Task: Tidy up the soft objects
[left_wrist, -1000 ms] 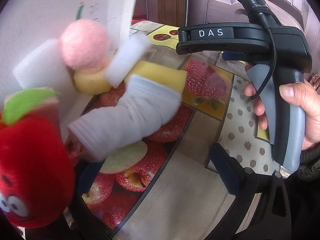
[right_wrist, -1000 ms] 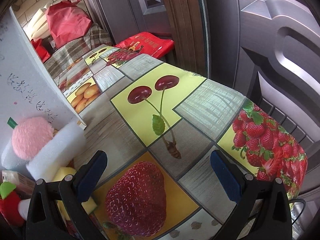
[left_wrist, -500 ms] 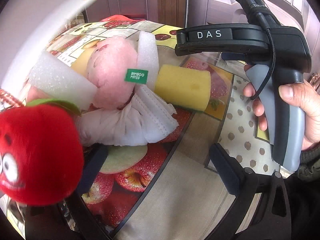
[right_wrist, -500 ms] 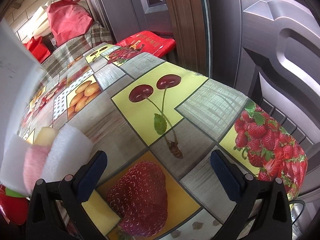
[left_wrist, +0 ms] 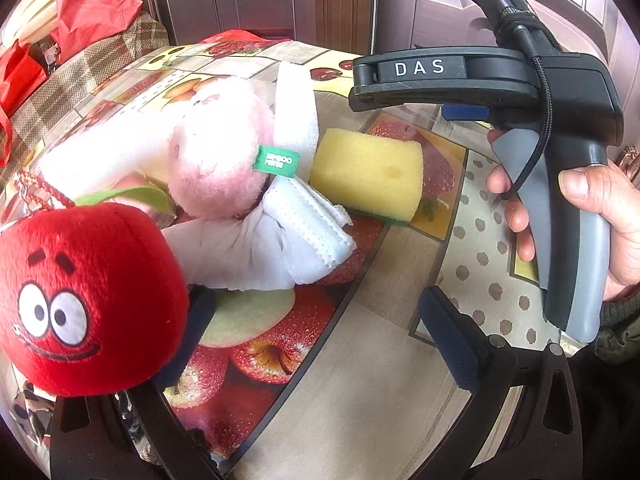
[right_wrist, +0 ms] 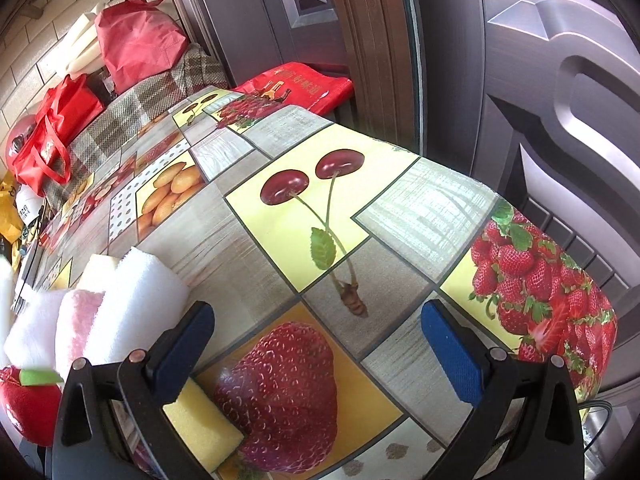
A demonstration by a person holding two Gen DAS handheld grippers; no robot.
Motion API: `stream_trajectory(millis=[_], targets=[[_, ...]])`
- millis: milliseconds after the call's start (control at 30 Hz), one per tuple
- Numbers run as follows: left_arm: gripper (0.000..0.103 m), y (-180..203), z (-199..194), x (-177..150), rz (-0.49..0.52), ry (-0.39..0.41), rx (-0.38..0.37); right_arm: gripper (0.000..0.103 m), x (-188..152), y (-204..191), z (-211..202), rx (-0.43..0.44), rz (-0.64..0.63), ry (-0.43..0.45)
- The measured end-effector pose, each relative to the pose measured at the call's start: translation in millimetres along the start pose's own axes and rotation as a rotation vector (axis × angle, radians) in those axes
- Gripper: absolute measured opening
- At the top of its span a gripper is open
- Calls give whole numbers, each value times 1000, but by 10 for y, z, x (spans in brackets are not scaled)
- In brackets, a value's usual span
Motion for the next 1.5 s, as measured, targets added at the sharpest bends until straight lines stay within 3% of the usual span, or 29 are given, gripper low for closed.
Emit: stream_trajectory(millis=[1367, 1500], targets=[[102, 32, -12, 31, 11, 5, -7, 103, 3, 0, -1, 5, -2, -3], [102, 63, -338, 46, -35, 133, -73, 103, 3, -3, 2, 6, -1, -3]])
Point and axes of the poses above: each gripper's, at about its wrist camera, not at the fingertips, and z roughly the way its jaws point, y to its right, x to its top, the point moved 1 cm from there along z, roughly the way its jaws point, and after that the axes turned 3 degrees about z, right-handed, at the moved point
